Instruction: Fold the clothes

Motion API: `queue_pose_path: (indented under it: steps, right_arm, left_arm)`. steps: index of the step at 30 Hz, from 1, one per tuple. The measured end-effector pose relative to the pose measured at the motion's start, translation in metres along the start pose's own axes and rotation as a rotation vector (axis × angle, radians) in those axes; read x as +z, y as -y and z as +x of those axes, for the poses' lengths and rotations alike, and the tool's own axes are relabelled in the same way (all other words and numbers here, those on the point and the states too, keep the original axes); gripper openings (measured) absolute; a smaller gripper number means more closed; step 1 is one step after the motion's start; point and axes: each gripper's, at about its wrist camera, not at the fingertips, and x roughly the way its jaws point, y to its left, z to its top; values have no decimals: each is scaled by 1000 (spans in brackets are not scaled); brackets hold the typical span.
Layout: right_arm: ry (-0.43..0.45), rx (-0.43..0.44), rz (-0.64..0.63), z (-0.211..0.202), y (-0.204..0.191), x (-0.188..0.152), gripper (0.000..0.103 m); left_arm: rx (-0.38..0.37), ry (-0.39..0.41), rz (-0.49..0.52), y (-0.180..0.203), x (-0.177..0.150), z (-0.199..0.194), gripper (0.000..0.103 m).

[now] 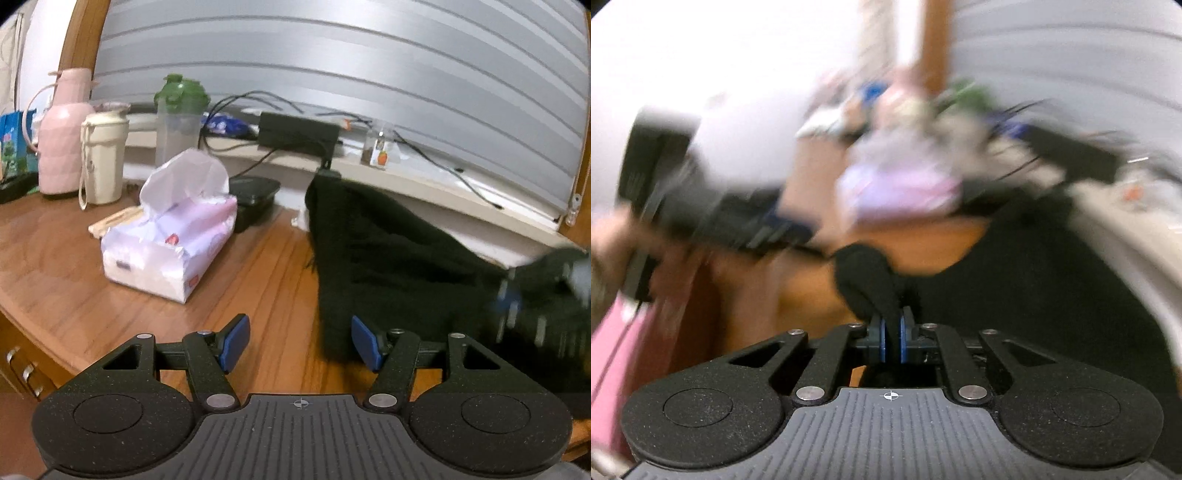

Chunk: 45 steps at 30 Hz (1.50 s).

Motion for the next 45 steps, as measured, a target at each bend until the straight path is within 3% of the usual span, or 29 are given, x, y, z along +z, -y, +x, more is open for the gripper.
queue_pose_path:
  steps: [2,4,7,10,16,24,29,37,38,39,45]
  right_arm:
    - [47,-91,83,-13,40,9,8]
    - [31,-154,194,-15,84,5,8]
    - [-50,-188,298,-10,125,-14,11]
    - [-36,-183,359,-17,138,-29,16]
    - [-8,-150,355,-22,128,-32,17]
    - [-11,-143,294,-30,113,-29,25]
    - [-25,-115,302,-30,111,-37,25]
    - [8,-70,254,-26,95,-47,25]
    - [14,-63,244,-26,92,-48,25]
    - [24,-57,233,-25,88,-48,25]
    - [53,-44,169,-28,68,-45,25]
  left_arm:
    - [-17,9,-2,4,6,1,66]
    - [-36,16,2,9,11,3,66]
    - [-66,19,28,23,19,12,67]
    - [-96,16,47,40,25,27,68]
    - [-182,13,4,65,37,61,67]
    - [-309,-32,-167,81,59,117,63]
    - [-301,-82,-229,91,59,150,63]
    - [-273,-89,-308,92,57,163,63]
    - [-267,-80,-311,92,57,162,58]
    - [-261,-67,-307,91,57,159,45]
    - [-262,-17,-290,89,54,142,32]
